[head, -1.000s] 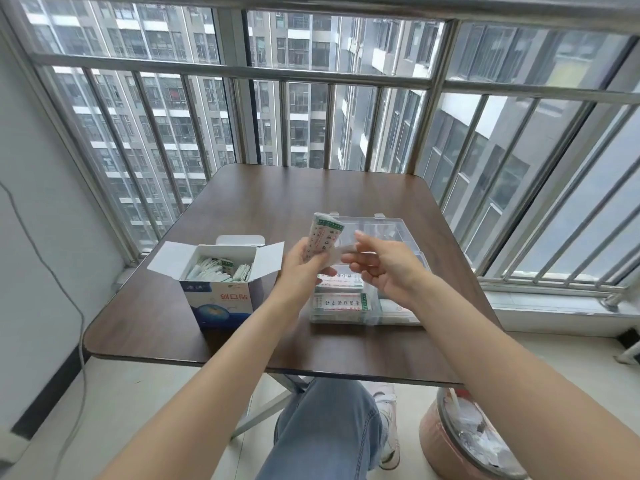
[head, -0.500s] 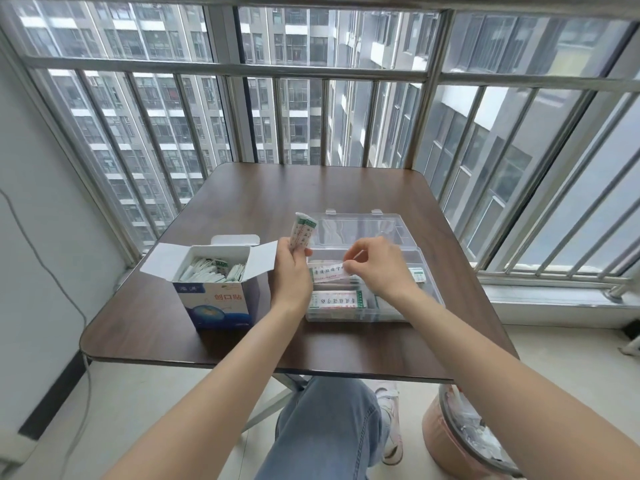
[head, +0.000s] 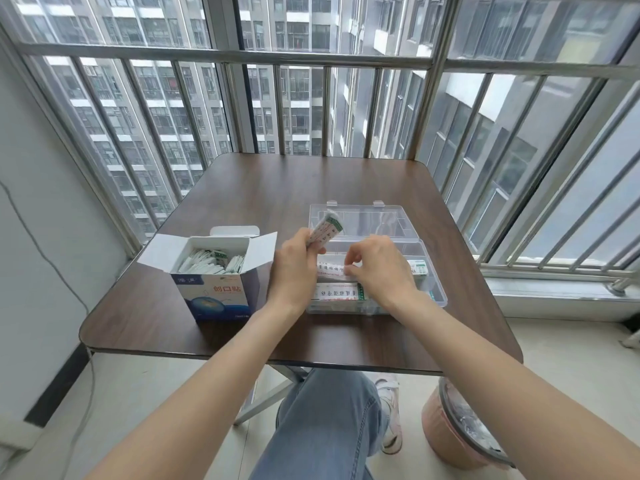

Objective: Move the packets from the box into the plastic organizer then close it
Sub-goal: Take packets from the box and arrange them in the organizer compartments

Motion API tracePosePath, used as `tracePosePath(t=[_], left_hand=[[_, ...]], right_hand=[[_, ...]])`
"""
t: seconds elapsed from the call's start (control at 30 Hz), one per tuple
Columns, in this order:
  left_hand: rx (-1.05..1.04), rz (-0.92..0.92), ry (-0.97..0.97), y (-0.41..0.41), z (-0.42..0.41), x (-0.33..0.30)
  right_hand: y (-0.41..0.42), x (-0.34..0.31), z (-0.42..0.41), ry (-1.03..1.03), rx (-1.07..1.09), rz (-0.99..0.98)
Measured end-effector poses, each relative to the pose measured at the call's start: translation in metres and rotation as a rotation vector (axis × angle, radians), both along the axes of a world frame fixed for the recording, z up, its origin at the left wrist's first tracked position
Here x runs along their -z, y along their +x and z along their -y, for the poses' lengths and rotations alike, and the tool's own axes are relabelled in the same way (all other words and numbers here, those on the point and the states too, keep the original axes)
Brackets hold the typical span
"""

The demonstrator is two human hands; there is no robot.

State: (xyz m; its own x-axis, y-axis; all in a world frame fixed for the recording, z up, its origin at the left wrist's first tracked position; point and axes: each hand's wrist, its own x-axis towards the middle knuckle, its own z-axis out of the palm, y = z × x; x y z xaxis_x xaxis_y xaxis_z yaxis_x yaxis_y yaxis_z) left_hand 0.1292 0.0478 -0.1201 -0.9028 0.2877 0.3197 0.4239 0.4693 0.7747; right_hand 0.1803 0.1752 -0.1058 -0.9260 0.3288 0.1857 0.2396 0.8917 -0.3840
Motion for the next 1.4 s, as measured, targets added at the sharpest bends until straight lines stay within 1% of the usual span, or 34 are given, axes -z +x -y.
tracePosePath(t=[0.07,0.17,0.23,0.3,0.4,0.47,0.57,0.63,0.7,0.87,0.97,1.1,1.2,1.3,1.37,1.4], left_hand=[[0.063,-0.005,-0.045,0.001,-0.001,0.002],[0.038,-0.023,-0.194,0.000,0.000,0.003],[0.030,-0.003,-0.243,-0.001,0.000,-0.001],[0.065,0.034,-0.185,-0.001,-0.001,-0.006],[0.119,0.091,-0.018,0.001,0.000,-0.014],[0.193,0.212,0.114,0.002,0.001,-0.019],[0.331,0.449,0.290,0.006,0.000,-0.024],[0.365,0.540,0.373,0.010,-0.001,-0.026],[0.355,0.609,0.436,0.012,-0.003,-0.028],[0.272,0.597,0.425,0.014,-0.004,-0.032],[0.257,0.615,0.413,0.013,-0.003,-0.034],[0.280,0.686,0.337,0.012,0.000,-0.036],[0.290,0.705,0.311,0.011,0.001,-0.037],[0.284,0.672,0.326,0.013,0.000,-0.036],[0.221,0.557,0.279,0.011,-0.002,-0.032],[0.167,0.455,0.211,0.008,-0.002,-0.030]], right_hand=[[-0.001,-0.001,-0.001,-0.043,0.007,0.005],[-0.002,-0.002,-0.001,-0.119,0.005,0.047],[-0.003,-0.004,-0.002,-0.183,0.000,0.056],[-0.004,-0.009,-0.004,-0.305,-0.003,0.022],[-0.001,-0.020,-0.009,-0.585,-0.026,-0.095],[0.002,-0.026,-0.013,-0.750,-0.025,-0.161],[0.009,-0.031,-0.016,-0.860,-0.019,-0.214],[0.013,-0.031,-0.017,-0.890,-0.018,-0.250],[0.016,-0.029,-0.018,-0.890,-0.018,-0.270],[0.021,-0.026,-0.018,-0.896,0.011,-0.330],[0.023,-0.024,-0.018,-0.918,0.025,-0.348],[0.024,-0.021,-0.016,-0.949,0.024,-0.292],[0.023,-0.022,-0.015,-0.976,0.007,-0.266],[0.022,-0.022,-0.015,-0.993,0.024,-0.280],[0.019,-0.020,-0.014,-0.972,0.068,-0.317],[0.017,-0.018,-0.014,-0.956,0.098,-0.335]])
